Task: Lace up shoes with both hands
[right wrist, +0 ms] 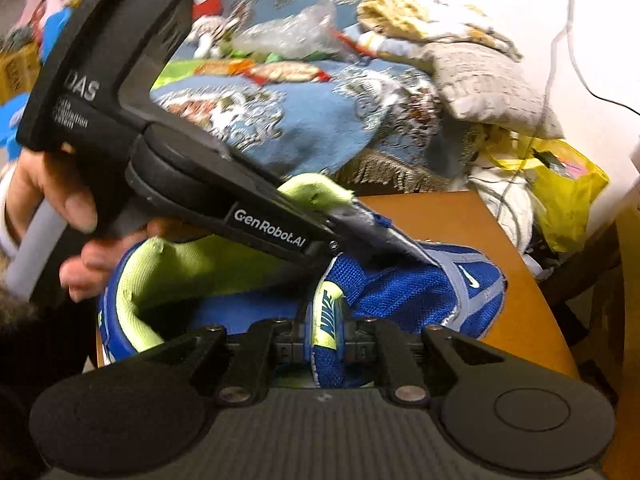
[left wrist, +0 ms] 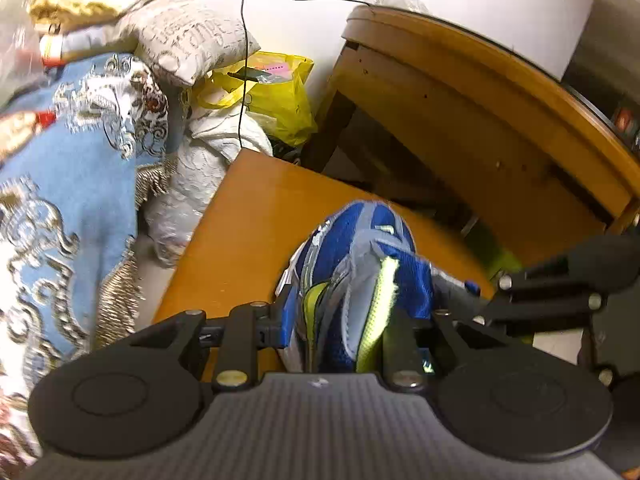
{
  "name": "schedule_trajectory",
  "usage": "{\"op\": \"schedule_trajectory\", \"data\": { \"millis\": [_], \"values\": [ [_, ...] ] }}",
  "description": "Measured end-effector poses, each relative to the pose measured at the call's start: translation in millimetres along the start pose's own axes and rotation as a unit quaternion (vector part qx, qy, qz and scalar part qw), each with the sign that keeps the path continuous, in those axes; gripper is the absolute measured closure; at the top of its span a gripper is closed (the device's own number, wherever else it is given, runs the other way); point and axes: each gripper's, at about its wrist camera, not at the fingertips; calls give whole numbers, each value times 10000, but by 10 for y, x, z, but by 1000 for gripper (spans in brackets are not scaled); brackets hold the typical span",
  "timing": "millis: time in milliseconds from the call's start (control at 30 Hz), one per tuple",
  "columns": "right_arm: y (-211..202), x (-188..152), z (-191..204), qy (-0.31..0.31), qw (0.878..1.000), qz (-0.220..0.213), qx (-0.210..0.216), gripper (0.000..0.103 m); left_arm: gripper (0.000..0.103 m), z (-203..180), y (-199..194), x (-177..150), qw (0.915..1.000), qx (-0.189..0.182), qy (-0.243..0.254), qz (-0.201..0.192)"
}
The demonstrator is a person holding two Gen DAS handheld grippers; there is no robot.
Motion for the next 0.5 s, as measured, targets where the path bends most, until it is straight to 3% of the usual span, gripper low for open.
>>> {"op": "schedule_trajectory", "data": {
  "millis": [233, 367, 500],
  "values": [
    [85, 42, -47, -156, 9994, 183, 233, 89, 74, -111, -133, -54, 9957, 477, 763, -224],
    [110, 27, -31, -146, 9995, 157, 238, 88, 61, -164, -172, -83, 9913, 814, 980, -343],
    [83, -4, -51, -33, 9997, 7, 237, 85, 53, -171, -142, -62, 9903, 1043, 873, -271]
  ]
}}
Point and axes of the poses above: each gripper's, at about its wrist camera, not at the fingertips, and y roughly the way its jaws point, z to its left, x to its top, and after that the axes turned 14 degrees about x, right-handed
